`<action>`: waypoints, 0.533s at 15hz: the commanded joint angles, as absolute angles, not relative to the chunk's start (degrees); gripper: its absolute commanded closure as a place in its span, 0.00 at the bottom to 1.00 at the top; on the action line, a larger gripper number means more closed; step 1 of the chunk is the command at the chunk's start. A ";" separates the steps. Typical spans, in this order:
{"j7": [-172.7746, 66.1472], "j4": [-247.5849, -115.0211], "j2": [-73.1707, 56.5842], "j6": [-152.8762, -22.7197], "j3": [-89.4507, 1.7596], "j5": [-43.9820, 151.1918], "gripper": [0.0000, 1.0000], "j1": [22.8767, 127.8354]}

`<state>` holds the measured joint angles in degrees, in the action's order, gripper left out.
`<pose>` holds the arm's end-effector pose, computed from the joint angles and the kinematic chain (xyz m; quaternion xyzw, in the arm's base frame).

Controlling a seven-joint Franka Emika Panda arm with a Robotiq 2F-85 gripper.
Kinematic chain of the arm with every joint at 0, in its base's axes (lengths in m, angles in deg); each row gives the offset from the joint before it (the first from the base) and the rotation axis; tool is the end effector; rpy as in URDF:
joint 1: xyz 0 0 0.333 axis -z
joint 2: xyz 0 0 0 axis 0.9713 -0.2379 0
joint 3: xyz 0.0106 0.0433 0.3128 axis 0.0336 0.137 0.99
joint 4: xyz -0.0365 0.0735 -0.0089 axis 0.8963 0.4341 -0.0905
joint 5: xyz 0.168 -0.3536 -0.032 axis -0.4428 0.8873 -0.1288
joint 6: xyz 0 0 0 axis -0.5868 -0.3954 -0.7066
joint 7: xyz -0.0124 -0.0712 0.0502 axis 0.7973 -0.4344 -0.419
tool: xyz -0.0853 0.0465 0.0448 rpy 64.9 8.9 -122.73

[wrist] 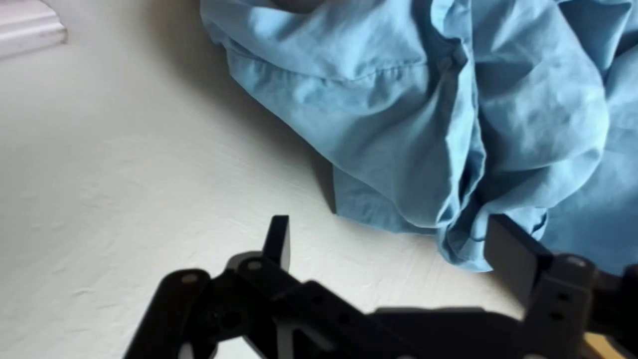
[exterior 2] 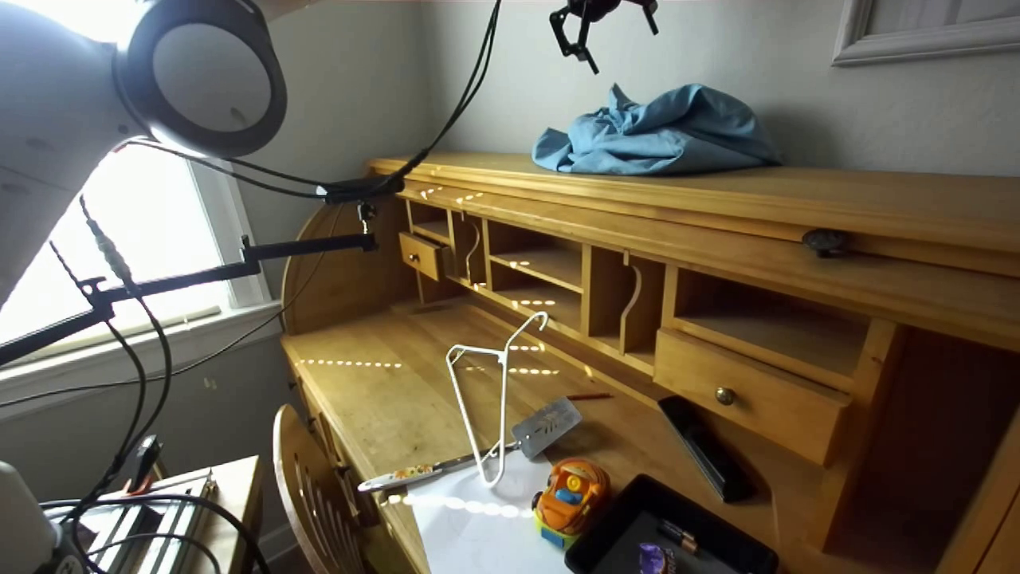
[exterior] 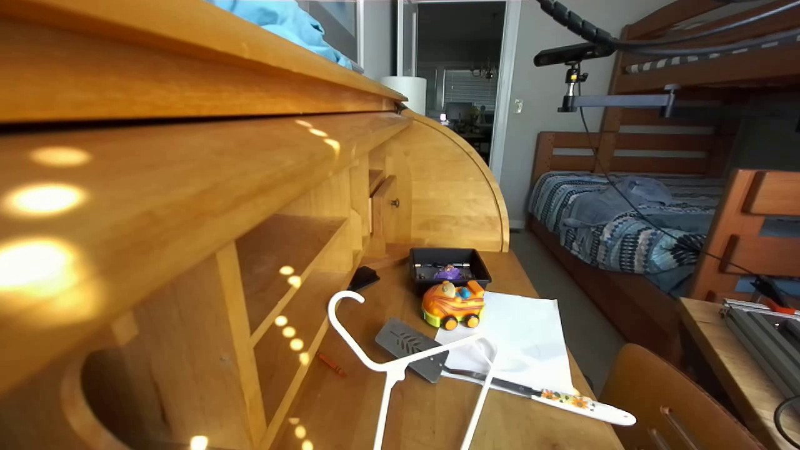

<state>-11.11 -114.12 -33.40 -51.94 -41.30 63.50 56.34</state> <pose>0.6881 0.2194 0.7001 0.8466 0.4409 0.2504 0.1616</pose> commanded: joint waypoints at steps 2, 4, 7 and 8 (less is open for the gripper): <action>-22.86 -115.29 -31.77 -51.54 -42.12 63.25 0.00 59.39; -27.04 -115.50 -31.75 -51.06 -41.72 61.90 0.00 62.01; -31.90 -115.80 -31.81 -49.90 -41.10 59.44 0.00 66.77; -33.49 -115.91 -32.25 -49.82 -40.79 58.35 0.00 68.30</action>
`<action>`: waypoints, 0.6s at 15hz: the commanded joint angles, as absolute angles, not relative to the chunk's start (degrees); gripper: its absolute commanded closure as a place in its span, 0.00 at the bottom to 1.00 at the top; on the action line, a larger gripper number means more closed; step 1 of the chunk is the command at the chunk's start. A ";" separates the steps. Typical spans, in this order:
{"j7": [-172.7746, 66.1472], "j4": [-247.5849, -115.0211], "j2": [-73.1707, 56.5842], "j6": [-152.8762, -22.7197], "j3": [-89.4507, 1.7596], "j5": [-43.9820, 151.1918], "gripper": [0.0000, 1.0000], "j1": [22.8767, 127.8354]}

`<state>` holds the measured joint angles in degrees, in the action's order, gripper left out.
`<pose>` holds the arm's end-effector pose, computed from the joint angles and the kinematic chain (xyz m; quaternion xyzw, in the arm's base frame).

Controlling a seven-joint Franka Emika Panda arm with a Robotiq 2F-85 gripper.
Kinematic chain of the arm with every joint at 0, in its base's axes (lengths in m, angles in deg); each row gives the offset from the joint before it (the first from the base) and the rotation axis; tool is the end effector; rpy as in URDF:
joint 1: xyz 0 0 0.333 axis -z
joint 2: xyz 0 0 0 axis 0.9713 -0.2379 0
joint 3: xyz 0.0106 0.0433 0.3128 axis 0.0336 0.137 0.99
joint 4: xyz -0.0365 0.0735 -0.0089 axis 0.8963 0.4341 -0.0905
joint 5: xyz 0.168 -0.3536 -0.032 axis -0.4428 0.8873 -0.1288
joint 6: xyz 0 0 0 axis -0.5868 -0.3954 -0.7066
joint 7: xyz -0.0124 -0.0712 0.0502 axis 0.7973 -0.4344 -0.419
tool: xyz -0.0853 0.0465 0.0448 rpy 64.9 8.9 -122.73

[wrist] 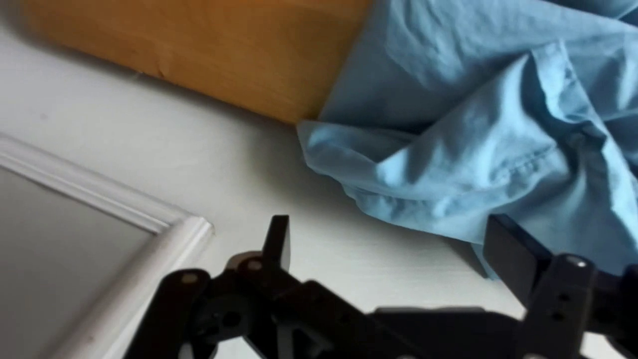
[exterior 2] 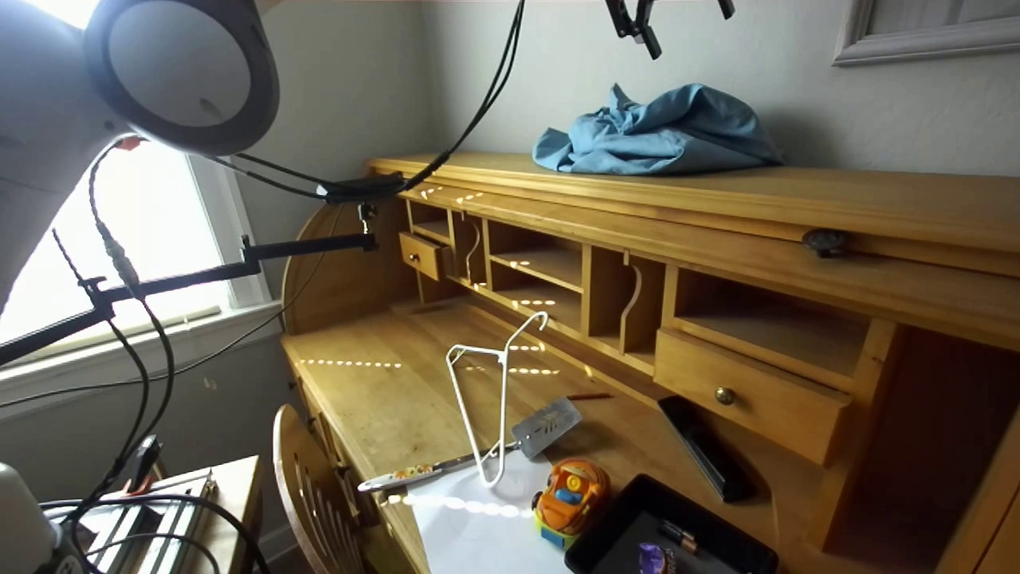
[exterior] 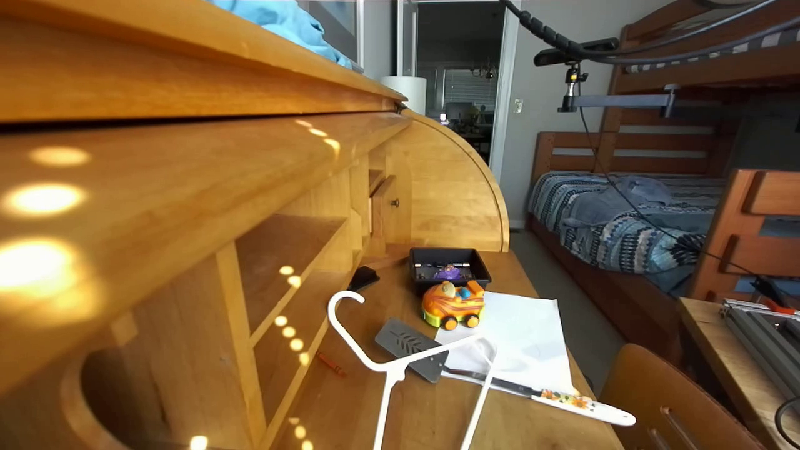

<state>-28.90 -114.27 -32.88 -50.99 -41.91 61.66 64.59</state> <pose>0.7091 0.1171 0.7029 0.9273 0.2375 0.2592 0.1282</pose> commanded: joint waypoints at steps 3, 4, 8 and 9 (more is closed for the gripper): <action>-37.20 -112.57 -36.11 -47.43 -39.26 53.90 0.00 72.39; -38.13 -110.68 -38.07 -45.89 -38.47 52.17 0.00 73.40; -40.20 -112.80 -40.78 -45.13 -35.75 47.52 0.00 74.73; -40.63 -112.58 -41.91 -45.07 -35.30 46.88 0.00 74.74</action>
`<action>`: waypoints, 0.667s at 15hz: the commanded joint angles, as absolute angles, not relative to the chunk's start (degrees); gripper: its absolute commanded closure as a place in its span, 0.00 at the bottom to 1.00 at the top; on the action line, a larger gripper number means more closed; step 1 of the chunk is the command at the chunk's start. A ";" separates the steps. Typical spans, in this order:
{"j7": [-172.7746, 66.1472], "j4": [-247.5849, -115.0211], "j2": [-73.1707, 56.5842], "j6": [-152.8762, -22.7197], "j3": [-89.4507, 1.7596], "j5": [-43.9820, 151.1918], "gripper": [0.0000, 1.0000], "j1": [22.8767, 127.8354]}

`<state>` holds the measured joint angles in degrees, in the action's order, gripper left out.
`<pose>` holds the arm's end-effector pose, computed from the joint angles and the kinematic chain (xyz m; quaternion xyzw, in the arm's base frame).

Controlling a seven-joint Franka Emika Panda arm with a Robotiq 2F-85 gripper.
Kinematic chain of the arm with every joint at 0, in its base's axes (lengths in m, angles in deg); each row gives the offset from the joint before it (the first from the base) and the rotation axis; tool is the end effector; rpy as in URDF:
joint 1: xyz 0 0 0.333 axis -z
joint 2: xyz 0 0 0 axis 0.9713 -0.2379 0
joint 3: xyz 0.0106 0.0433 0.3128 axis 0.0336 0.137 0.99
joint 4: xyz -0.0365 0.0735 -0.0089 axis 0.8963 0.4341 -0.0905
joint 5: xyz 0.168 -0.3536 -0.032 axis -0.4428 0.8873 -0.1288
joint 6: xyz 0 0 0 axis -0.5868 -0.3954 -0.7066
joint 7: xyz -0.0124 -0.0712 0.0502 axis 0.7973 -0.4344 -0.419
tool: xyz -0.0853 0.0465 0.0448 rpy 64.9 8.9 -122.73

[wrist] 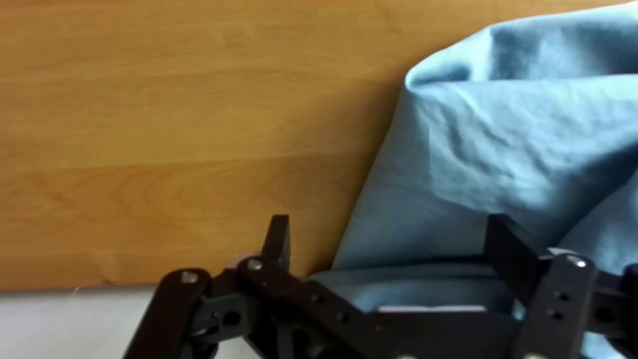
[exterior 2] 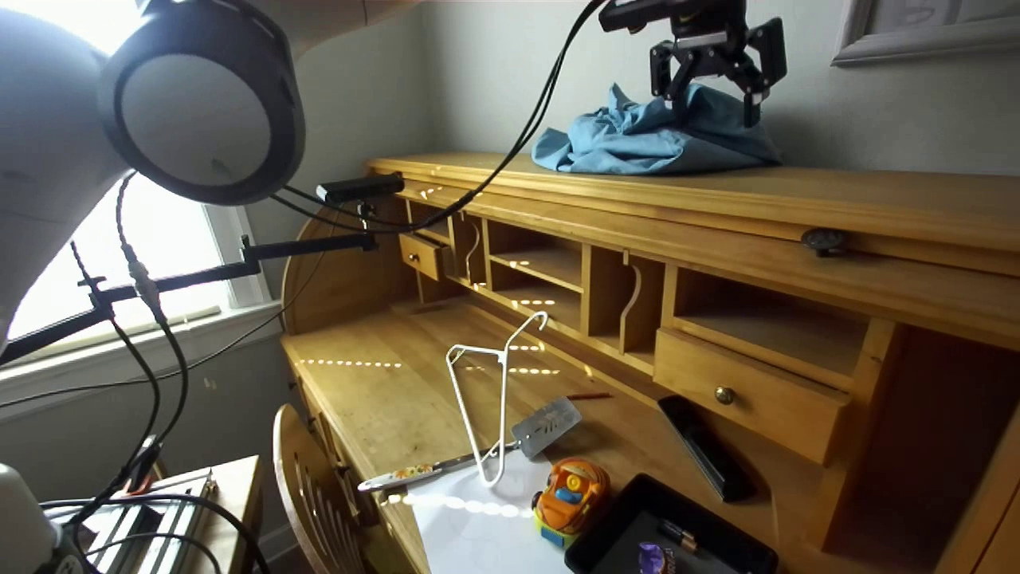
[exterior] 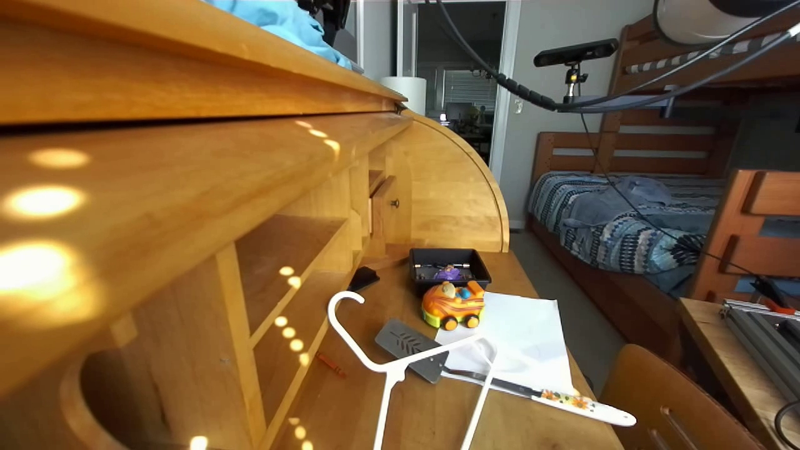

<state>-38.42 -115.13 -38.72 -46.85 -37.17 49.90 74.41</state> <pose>0.7493 0.0401 0.6102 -0.9767 -0.1174 -0.1792 0.0135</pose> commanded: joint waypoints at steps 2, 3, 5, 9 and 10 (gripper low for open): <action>-41.64 -112.51 -43.29 -45.55 -34.56 45.90 0.02 74.78; -42.01 -112.54 -43.81 -45.65 -34.36 45.75 0.26 74.78; -42.57 -114.04 -43.29 -46.41 -34.41 45.86 0.31 74.79; -43.65 -114.60 -42.43 -46.78 -34.43 45.83 0.61 74.87; -43.91 -114.64 -42.19 -46.90 -34.57 45.98 0.67 74.93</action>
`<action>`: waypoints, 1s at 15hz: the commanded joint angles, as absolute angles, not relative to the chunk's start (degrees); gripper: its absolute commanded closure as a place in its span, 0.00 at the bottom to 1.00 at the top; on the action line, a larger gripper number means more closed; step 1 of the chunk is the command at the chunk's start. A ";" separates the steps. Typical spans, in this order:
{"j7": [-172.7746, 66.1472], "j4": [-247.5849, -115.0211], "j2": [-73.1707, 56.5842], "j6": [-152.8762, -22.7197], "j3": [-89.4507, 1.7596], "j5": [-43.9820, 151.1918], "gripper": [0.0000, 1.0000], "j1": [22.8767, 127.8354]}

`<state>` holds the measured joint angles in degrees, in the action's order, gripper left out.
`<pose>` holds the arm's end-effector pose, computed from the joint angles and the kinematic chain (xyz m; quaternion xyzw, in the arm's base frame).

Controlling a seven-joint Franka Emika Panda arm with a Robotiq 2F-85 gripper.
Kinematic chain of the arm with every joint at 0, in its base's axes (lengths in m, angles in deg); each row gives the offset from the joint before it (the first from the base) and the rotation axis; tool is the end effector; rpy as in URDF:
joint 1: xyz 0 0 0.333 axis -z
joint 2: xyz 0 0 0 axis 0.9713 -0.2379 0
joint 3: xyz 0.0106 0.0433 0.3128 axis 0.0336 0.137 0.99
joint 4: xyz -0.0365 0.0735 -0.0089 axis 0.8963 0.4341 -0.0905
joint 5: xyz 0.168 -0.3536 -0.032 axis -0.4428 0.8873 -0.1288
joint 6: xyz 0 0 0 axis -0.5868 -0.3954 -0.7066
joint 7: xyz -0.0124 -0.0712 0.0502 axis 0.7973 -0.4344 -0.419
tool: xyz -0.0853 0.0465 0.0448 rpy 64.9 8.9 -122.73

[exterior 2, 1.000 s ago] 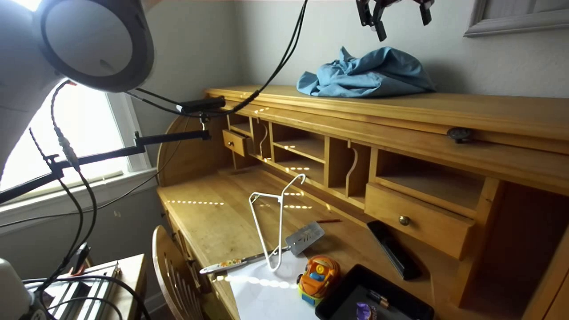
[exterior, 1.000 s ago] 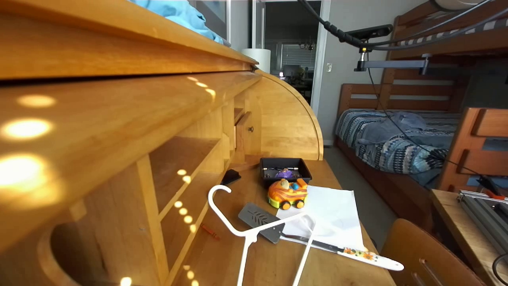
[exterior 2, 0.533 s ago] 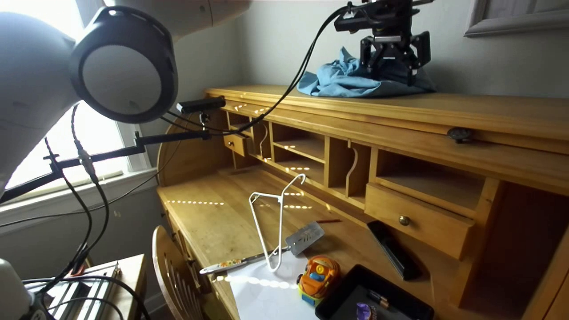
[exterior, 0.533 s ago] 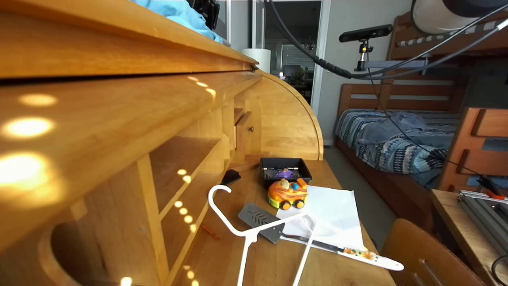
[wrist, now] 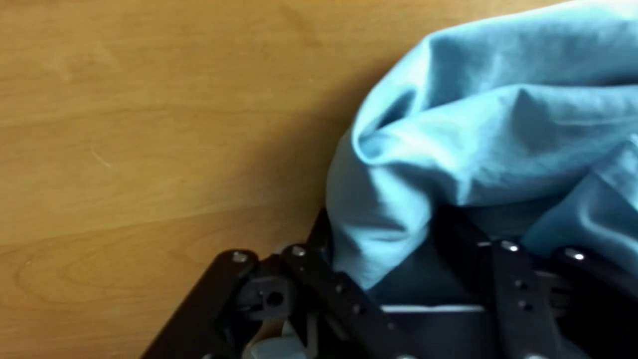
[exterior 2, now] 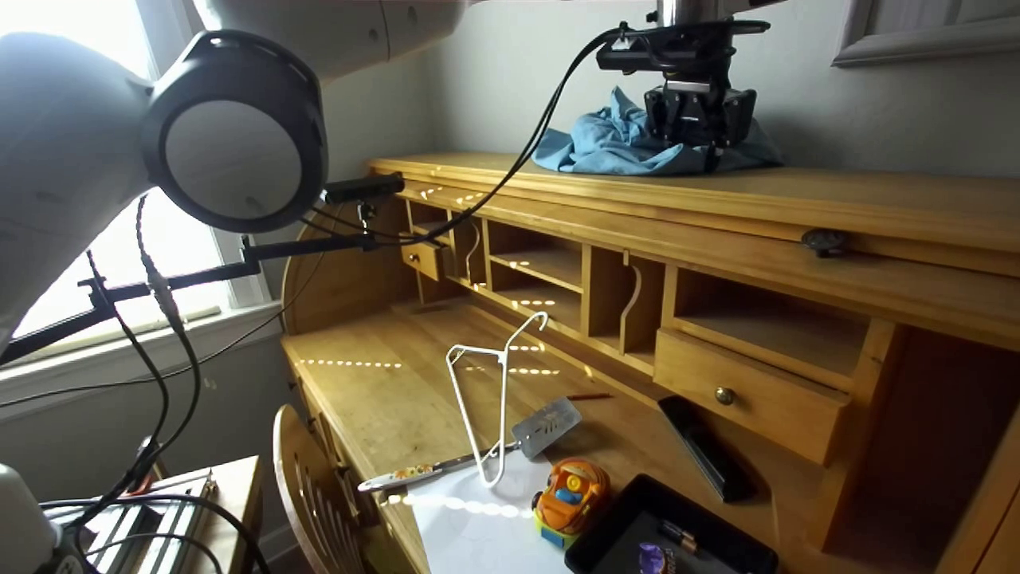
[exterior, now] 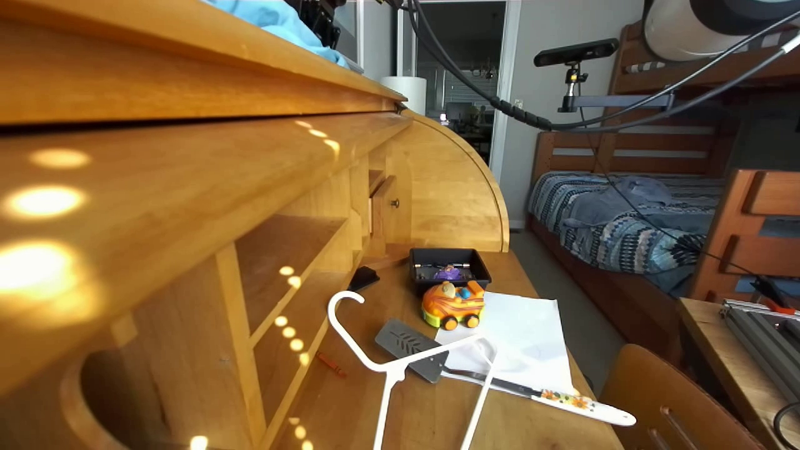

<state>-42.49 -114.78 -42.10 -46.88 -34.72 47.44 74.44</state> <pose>0.7623 0.0574 0.5696 -0.9817 -0.0946 -0.1536 0.0608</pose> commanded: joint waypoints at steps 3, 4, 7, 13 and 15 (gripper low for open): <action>-44.64 -114.77 -41.23 -47.76 -35.10 46.33 0.89 75.60; -45.28 -114.58 -40.96 -48.21 -35.35 46.44 0.95 75.90; -47.09 -114.63 -38.89 -50.12 -36.63 47.44 1.00 76.45; -51.81 -113.61 -33.55 -51.74 -40.79 50.22 0.99 76.31; -51.45 -113.35 -32.47 -51.91 -41.54 51.01 0.99 75.88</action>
<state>-49.98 -113.34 -34.33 -51.42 -40.42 48.85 76.61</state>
